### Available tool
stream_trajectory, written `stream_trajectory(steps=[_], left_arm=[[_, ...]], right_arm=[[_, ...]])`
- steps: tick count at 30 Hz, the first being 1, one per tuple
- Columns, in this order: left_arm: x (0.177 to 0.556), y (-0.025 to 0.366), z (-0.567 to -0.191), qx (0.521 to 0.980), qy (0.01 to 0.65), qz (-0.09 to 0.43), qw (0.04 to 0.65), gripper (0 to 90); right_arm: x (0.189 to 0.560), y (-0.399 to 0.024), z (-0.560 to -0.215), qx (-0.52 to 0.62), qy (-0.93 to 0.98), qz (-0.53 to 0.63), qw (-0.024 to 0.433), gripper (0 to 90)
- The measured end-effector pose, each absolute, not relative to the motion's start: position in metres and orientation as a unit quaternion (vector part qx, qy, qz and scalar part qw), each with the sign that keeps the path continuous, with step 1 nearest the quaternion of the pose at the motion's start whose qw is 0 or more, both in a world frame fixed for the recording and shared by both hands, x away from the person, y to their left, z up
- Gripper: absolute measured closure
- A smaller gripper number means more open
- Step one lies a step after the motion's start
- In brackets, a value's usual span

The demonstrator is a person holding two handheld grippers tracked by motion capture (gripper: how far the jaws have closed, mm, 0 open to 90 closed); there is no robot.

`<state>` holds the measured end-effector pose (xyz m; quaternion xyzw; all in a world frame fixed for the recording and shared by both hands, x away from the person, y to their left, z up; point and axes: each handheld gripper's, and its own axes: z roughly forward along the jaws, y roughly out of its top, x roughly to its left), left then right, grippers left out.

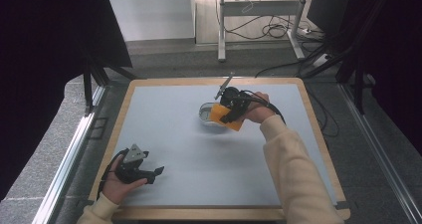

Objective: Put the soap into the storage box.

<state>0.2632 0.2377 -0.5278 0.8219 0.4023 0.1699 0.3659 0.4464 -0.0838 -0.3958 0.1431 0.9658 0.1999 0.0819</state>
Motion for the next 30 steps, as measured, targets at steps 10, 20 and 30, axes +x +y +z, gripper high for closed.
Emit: stream_trajectory(steps=[10, 20, 30], left_arm=[[0.263, 0.239, -0.527, 0.823, 0.401, 0.169, 0.366, 18.0], [0.263, 0.24, -0.527, 0.822, 0.402, 0.17, 0.367, 18.0], [0.264, 0.241, -0.527, 0.821, 0.403, 0.168, 0.368, 18.0]], right_arm=[[0.461, -0.074, -0.396, 0.14, 0.969, 0.189, 0.076, 62.0], [0.476, -0.064, -0.398, 0.138, 0.971, 0.178, 0.077, 62.0], [0.495, -0.055, -0.403, 0.115, 0.977, 0.164, 0.07, 62.0]])
